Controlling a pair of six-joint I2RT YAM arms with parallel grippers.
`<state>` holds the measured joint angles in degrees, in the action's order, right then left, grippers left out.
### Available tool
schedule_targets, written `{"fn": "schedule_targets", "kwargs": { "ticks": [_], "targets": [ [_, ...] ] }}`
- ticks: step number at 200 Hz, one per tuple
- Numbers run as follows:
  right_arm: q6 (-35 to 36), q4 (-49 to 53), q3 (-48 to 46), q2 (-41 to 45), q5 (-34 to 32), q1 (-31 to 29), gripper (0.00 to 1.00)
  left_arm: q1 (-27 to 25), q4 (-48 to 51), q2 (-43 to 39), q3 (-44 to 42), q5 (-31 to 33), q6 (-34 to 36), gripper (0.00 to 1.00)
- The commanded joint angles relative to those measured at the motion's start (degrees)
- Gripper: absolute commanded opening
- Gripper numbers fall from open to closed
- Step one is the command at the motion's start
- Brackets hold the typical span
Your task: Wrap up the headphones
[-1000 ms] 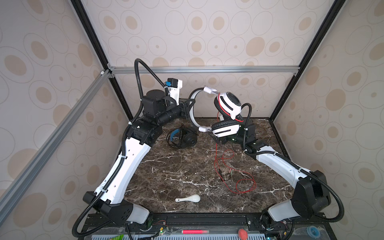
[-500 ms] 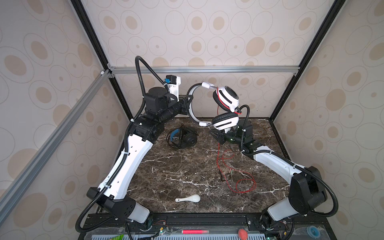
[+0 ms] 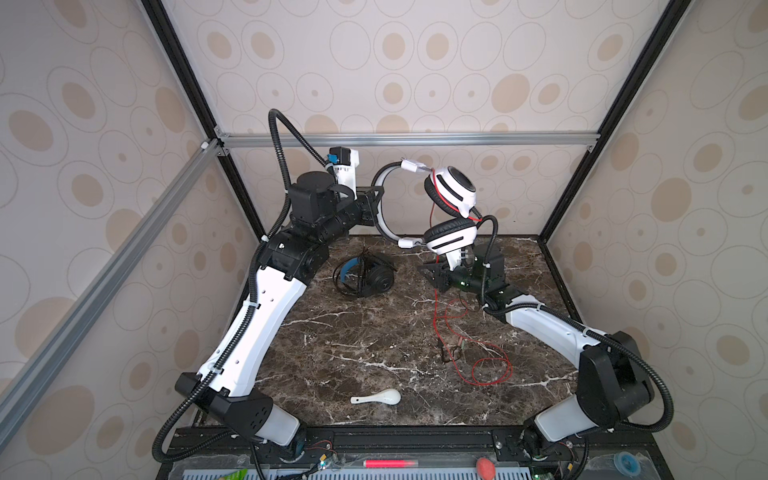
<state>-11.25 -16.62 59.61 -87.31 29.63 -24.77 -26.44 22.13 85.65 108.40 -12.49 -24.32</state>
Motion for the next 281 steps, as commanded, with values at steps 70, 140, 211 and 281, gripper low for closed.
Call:
{"fn": "schedule_targets", "kwargs": {
  "ticks": [70,140,211,281],
  "targets": [
    [-2.93,-4.69,-5.32,0.30,-0.03,-0.18,0.20,1.17,-3.85,1.38,6.84,-0.43,-4.31,0.00],
    [1.89,5.02,-6.44,3.51,-8.91,-2.13,0.00,1.91,-8.53,1.77,3.05,9.44,-13.25,0.00],
    [10.41,17.35,-5.52,10.01,-21.43,-8.54,0.00,1.91,-4.42,4.18,2.13,20.67,-16.92,0.00],
    [16.30,24.59,-1.60,11.71,-27.69,-14.02,0.00,1.78,-4.24,3.83,-1.59,24.89,-12.73,0.00]
  ]
}}
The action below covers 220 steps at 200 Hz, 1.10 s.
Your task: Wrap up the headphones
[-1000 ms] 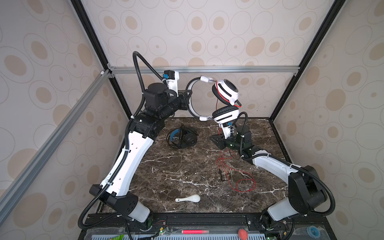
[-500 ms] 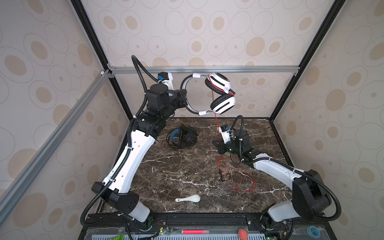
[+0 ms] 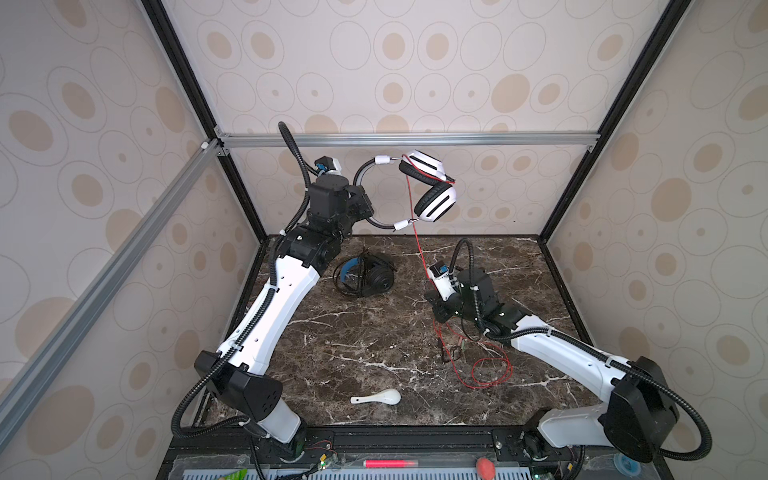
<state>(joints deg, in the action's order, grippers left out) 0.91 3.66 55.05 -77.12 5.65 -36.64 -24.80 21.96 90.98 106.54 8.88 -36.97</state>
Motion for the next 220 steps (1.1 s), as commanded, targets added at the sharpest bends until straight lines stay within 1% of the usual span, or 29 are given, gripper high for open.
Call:
{"fn": "schedule_targets", "kwargs": {
  "ticks": [1,44,81,136,156,186,201,220],
  "targets": [
    [4.26,4.41,3.10,1.53,-3.89,-2.26,0.00,0.12,-4.00,-1.51,0.26,3.64,-0.01,0.00],
    [8.56,8.22,5.88,2.11,-7.73,-6.14,0.00,-0.24,-2.94,-1.80,-1.41,7.62,3.75,0.00],
    [11.33,11.53,8.95,2.94,-10.09,-7.99,0.00,-0.51,-1.27,-1.33,-0.99,10.33,7.01,0.00],
    [15.13,15.02,13.44,2.90,-12.32,-9.81,0.00,-1.12,-0.27,-1.15,-1.47,12.86,9.76,0.00],
    [17.53,16.68,15.68,2.27,-13.59,-10.73,0.00,-1.94,0.15,-0.80,-1.25,14.47,12.40,0.00],
    [20.80,19.30,20.12,1.12,-15.36,-11.07,0.00,-4.12,1.24,-0.67,-1.50,19.21,18.66,0.00],
    [22.45,20.33,22.39,0.60,-16.12,-11.08,0.00,-5.38,1.59,-1.29,-2.69,21.99,22.28,0.00],
    [24.34,21.97,25.25,-0.32,-16.02,-11.08,0.00,-6.16,1.60,-2.64,-4.91,23.74,24.96,0.00]
  ]
}}
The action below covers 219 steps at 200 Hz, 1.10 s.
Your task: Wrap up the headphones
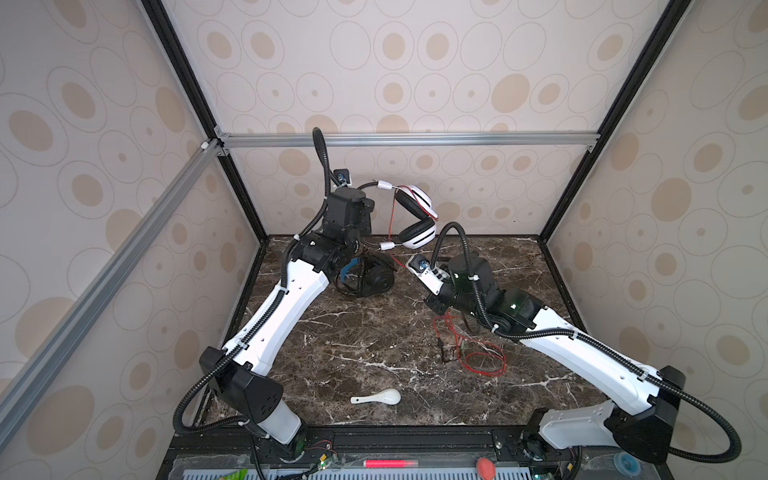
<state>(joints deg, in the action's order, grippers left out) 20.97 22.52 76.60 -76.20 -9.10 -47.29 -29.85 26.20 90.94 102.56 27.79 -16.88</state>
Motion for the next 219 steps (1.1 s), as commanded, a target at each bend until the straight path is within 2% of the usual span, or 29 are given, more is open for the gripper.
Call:
{"fn": "schedule_targets", "kwargs": {
  "ticks": [1,33,79,127,179,219],
  "targets": [
    [4.39,3.21,3.80,-1.28,-1.27,-0.44,0.00,-1.23,-2.64,-2.65,-0.99,4.87,4.94,0.00],
    [6.84,4.75,7.07,-2.50,-2.23,-0.38,0.00,-1.83,-2.31,-4.67,-4.06,5.33,6.92,0.00],
    [8.21,5.25,8.44,-2.89,-2.61,-0.42,0.00,-1.86,-2.02,-6.72,-6.56,2.41,6.24,0.00],
    [10.75,5.90,11.19,-3.43,-4.92,-0.41,0.00,-1.85,-1.05,-7.43,-8.65,-5.63,10.03,0.00],
    [16.36,8.22,11.72,-3.07,-9.39,-0.43,0.04,-1.85,3.09,-9.31,-10.95,-8.87,13.65,0.00],
    [19.63,9.30,12.02,-3.25,-11.75,-0.30,0.06,-1.87,5.91,-10.86,-13.10,-16.50,15.82,0.00]
  ]
}}
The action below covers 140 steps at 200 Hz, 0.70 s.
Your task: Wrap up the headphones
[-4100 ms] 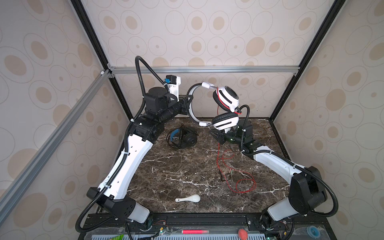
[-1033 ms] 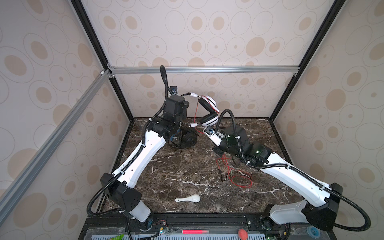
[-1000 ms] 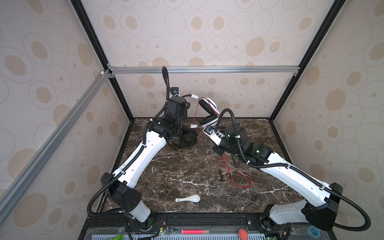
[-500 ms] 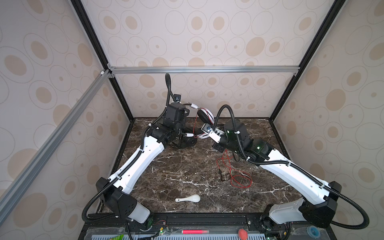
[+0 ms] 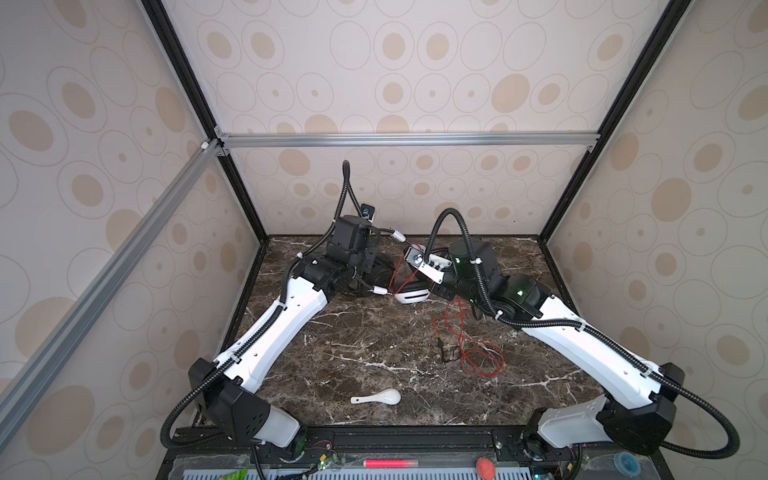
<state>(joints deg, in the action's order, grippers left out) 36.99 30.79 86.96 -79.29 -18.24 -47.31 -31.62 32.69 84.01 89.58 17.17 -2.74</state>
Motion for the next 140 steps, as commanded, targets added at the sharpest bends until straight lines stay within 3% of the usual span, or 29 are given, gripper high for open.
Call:
{"fn": "schedule_targets", "kwargs": {
  "ticks": [1,82,140],
  "targets": [
    [3.70,1.03,1.65,-0.21,-2.65,-0.30,0.06,-0.10,-0.55,-3.98,-0.24,-5.99,1.68,0.00],
    [8.01,3.82,6.47,-4.65,-2.07,2.01,0.08,-0.06,-2.31,-8.57,-6.43,-15.84,2.65,0.00],
    [9.43,4.02,7.94,-6.67,-1.69,3.13,0.12,-0.05,-2.33,-10.61,-7.88,-18.55,3.59,0.00]
  ]
}}
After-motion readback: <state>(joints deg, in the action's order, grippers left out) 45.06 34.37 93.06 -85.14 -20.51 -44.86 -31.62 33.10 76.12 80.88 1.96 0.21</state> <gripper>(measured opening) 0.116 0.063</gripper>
